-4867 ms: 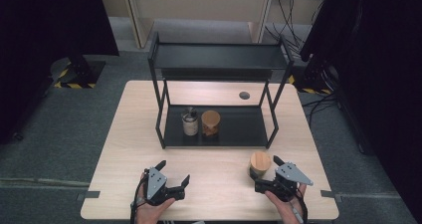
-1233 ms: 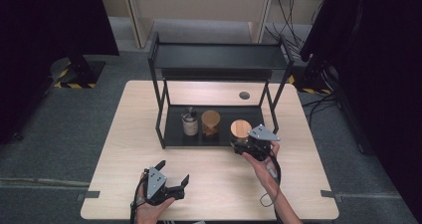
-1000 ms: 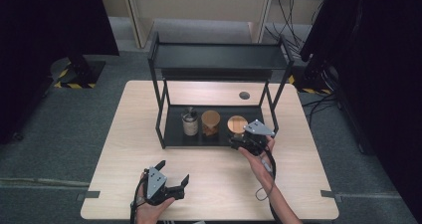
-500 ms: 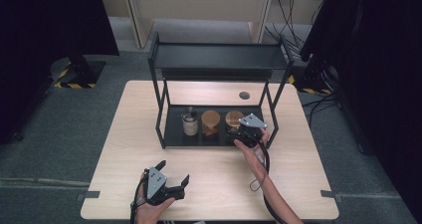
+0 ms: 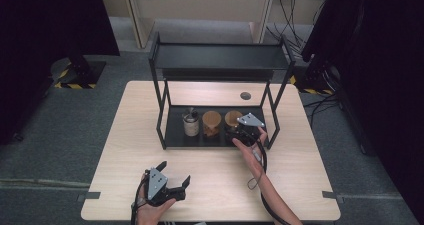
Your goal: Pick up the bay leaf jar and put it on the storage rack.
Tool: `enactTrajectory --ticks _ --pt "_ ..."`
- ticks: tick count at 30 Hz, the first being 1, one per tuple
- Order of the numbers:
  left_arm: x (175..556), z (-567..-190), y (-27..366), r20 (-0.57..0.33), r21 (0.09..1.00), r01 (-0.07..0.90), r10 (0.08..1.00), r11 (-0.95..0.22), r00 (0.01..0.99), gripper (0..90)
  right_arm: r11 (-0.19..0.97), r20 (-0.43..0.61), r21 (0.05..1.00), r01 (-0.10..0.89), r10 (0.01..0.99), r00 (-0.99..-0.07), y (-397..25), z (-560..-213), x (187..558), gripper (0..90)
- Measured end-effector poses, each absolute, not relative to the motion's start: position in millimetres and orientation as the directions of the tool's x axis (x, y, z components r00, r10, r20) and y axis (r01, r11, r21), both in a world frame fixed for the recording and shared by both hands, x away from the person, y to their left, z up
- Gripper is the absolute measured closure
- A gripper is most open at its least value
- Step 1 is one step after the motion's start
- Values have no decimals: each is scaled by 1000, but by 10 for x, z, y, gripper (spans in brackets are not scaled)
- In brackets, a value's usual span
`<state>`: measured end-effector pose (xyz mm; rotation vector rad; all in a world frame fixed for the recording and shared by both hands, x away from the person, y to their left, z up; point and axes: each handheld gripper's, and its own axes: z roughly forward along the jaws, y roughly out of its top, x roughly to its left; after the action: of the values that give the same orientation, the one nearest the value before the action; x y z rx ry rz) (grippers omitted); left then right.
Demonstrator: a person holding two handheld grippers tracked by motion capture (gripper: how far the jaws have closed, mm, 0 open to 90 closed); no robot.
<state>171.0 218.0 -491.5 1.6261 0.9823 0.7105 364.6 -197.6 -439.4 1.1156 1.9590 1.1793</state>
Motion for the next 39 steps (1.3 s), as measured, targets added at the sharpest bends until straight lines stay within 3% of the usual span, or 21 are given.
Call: enactTrajectory --ticks 11,22,39 --pt "1709 -4915 2180 -30 964 246 875 -103 484 34 251 -56 903 350 875 -482 -1952 -4480 3653 250" --pt "1706 -4915 2176 -28 964 245 875 -105 483 34 214 -30 916 340 880 -473 -2086 -4397 3449 85" --pt "1705 -4913 2174 -27 964 245 875 -106 483 34 171 21 936 308 846 -533 -2309 -4332 3119 48"
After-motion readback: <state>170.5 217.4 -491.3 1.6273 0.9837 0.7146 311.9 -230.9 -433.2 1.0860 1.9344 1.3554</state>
